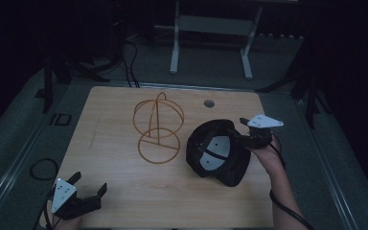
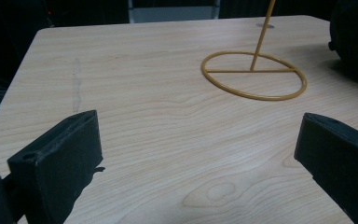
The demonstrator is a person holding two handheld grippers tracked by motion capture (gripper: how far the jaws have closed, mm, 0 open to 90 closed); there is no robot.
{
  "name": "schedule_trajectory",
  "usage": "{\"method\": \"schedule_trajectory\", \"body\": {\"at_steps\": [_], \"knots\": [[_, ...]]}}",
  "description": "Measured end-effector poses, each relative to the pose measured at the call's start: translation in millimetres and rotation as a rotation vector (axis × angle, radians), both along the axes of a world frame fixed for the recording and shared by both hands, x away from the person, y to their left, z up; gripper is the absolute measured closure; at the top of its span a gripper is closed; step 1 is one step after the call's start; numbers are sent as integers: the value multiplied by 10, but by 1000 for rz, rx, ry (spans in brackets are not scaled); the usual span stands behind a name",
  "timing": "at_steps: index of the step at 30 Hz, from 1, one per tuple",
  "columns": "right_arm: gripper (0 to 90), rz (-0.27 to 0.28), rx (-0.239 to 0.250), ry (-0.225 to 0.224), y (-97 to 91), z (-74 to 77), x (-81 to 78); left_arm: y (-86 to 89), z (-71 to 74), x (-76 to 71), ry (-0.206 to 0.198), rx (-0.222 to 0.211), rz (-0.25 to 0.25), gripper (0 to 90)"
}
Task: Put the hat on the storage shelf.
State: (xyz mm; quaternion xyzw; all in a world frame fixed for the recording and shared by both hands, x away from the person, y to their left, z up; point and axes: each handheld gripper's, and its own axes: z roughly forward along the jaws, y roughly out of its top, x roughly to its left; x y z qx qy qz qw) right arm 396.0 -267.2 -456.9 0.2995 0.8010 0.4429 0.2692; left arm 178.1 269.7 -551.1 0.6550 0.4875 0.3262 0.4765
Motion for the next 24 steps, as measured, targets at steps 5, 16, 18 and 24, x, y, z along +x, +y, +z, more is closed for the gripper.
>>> {"method": "schedule_trajectory", "body": {"at_steps": [5,16,18,24], "knots": [[327,19,-32,1,132,-27,144,-9,-2,2,5,0,-8,11],[379,64,-159,26,311,-166,314,17,-8,-1,16,-19,-9,11],[434,75,-208,26,338,-185,324,19,-12,6,19,-19,-11,11],[759,90,-305,0,378,-201,331,18,-14,4,21,-22,-10,11]]}}
